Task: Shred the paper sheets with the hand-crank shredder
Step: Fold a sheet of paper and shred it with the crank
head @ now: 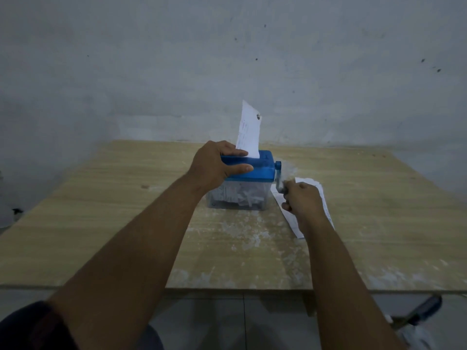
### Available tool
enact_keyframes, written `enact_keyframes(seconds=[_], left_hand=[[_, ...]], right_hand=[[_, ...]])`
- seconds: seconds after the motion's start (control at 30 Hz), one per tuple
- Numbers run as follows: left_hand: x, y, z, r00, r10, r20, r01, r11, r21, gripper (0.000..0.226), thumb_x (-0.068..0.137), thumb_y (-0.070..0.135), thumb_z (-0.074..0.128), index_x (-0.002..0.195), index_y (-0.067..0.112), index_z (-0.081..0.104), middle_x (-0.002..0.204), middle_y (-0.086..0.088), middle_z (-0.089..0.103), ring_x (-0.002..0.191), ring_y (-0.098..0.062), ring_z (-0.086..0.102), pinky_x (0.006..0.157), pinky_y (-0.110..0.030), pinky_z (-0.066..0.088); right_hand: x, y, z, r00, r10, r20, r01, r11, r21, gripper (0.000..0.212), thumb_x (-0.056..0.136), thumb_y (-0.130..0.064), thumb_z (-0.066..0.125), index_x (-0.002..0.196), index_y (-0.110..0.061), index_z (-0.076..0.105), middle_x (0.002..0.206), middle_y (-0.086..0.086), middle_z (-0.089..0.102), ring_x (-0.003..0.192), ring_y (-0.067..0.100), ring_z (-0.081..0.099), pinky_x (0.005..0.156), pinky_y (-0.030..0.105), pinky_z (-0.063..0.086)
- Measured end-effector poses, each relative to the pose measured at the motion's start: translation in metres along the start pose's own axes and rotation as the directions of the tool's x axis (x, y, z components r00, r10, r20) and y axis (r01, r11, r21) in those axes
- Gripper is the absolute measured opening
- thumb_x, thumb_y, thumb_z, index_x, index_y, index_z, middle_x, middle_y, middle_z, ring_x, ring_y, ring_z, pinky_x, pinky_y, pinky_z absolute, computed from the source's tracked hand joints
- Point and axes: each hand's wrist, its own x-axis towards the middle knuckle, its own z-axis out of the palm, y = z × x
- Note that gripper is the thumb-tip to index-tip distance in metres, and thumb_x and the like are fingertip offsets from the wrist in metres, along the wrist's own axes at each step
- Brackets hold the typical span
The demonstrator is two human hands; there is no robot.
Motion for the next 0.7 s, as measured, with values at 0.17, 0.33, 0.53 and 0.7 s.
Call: enact_keyframes(seconds=[0.17,0.33,0.53,0.7], left_hand=[[0.000,0.001,0.000,1.000,0.022,0.008,-0.022,0.999,0.030,0.051,0.069,0.059,0.088,0.111,0.031,0.084,0.099,0.020,0.071,0.093,0.010,0.063,0.073,-0.003,0.043],[0.001,-0.001,0.000,0.999,0.046,-0.006,-0.045,0.998,0.040,0.040,0.077,0.048,0.091,0.110,0.027,0.085,0.092,0.022,0.067,0.082,0.011,0.062,0.066,-0.003,0.040],[0.004,-0.001,-0.002,0.999,0.018,0.036,-0.020,0.999,0.049,0.042,0.072,0.057,0.089,0.108,0.035,0.085,0.111,0.022,0.073,0.098,0.006,0.066,0.076,-0.004,0.047],[0.004,0.002,-0.004,0.998,0.018,0.052,-0.020,0.999,0.038,0.045,0.071,0.060,0.087,0.107,0.034,0.085,0.109,0.020,0.076,0.097,0.004,0.068,0.079,-0.009,0.052]], right_hand=[[-0.002,-0.041,-0.002,0.998,-0.066,0.004,0.065,0.984,0.166,0.012,0.096,-0.012,0.063,0.093,-0.003,0.070,0.069,0.006,0.055,0.057,0.013,0.044,0.052,0.027,0.043],[0.004,-0.072,-0.008,0.990,-0.075,0.117,0.061,0.992,0.113,0.019,0.096,-0.001,0.058,0.084,0.000,0.072,0.062,0.006,0.053,0.052,0.014,0.042,0.059,0.030,0.045],[0.021,-0.085,-0.005,0.964,-0.197,0.177,0.191,0.980,0.053,0.022,0.105,-0.021,0.062,0.095,-0.004,0.072,0.069,0.005,0.062,0.058,0.012,0.050,0.063,0.028,0.051],[0.050,-0.094,0.014,0.971,-0.169,0.171,0.163,0.985,0.052,0.032,0.106,-0.030,0.062,0.085,-0.006,0.070,0.056,0.002,0.060,0.055,0.017,0.050,0.058,0.030,0.046]])
